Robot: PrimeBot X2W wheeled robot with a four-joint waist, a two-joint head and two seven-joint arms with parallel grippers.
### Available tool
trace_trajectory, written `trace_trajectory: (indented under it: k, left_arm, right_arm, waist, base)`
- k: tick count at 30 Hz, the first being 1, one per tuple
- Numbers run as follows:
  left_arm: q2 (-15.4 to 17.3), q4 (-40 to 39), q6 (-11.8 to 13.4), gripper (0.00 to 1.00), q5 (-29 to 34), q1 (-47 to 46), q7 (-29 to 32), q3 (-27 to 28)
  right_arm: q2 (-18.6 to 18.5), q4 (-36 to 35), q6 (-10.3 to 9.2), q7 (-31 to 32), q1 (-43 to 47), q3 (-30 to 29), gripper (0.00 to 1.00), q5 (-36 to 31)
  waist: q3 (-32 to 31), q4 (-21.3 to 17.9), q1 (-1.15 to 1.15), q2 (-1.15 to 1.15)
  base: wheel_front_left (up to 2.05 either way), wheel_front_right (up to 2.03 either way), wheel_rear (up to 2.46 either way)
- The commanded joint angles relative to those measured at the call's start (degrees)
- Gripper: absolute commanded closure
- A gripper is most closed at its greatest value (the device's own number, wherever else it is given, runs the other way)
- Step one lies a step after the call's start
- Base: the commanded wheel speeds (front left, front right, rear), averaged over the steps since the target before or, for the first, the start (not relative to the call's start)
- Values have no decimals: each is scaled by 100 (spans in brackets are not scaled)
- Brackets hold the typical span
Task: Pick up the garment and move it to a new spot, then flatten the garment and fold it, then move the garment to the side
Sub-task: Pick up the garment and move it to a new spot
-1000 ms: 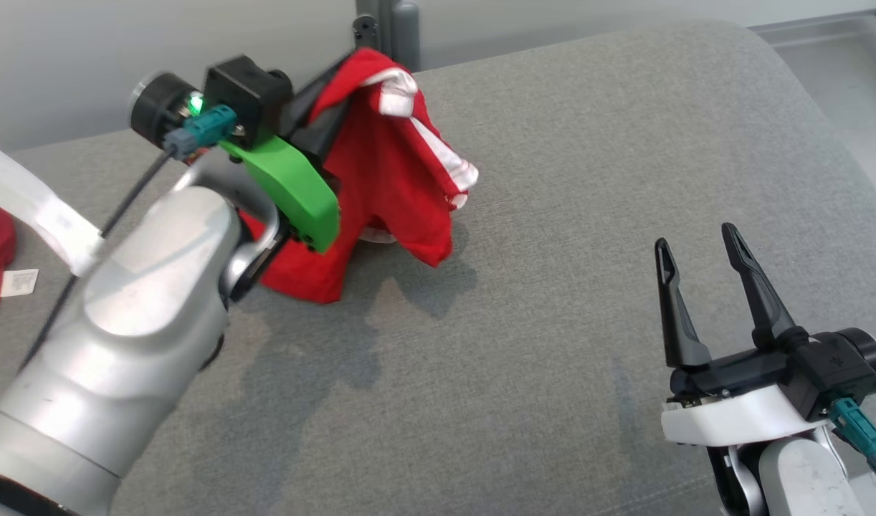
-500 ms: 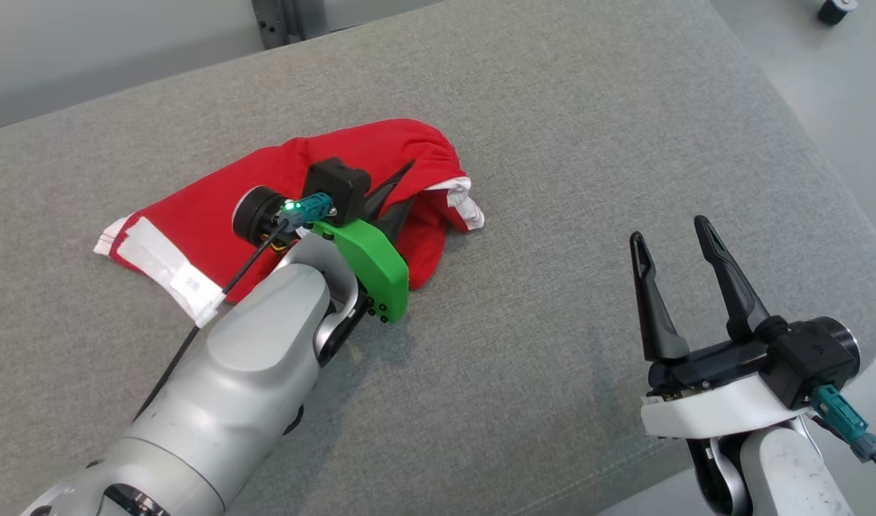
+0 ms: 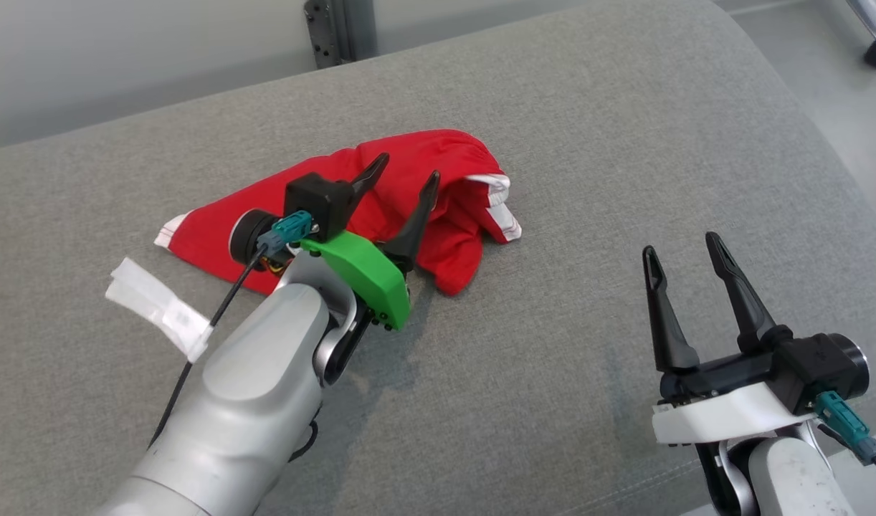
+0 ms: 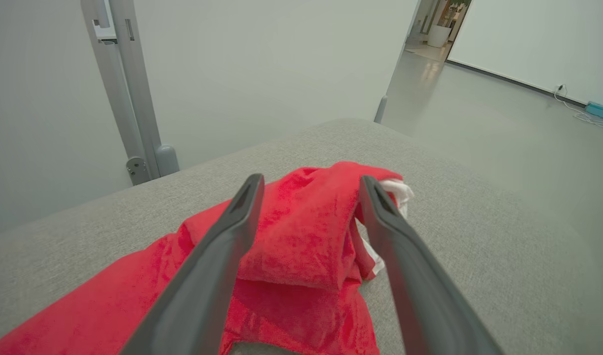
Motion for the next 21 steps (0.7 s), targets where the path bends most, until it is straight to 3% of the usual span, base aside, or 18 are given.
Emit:
trace_trajectory:
  k: [1, 8, 21]
  left_arm:
    - [73, -115, 86, 0, 91, 228, -5, 155]
    - [211, -1001, 493, 0, 548, 1413, -5, 1134]
    - [220, -2597, 965, 0, 1501, 3699, -6, 2491]
  right_arm:
    - [-12, 35, 0, -18, 69, -53, 0, -68]
    - [-10, 133, 0, -18, 237, -234, 0, -115]
    - [-11, 308, 0, -18, 532, -371, 0, -63]
  waist:
    - [-378, 389, 0, 0]
    - [-747, 842, 0, 0]
    - [-1208, 1328, 0, 0]
  base:
    - [0, 0, 0]
    - [0, 0, 0]
    - [0, 0, 0]
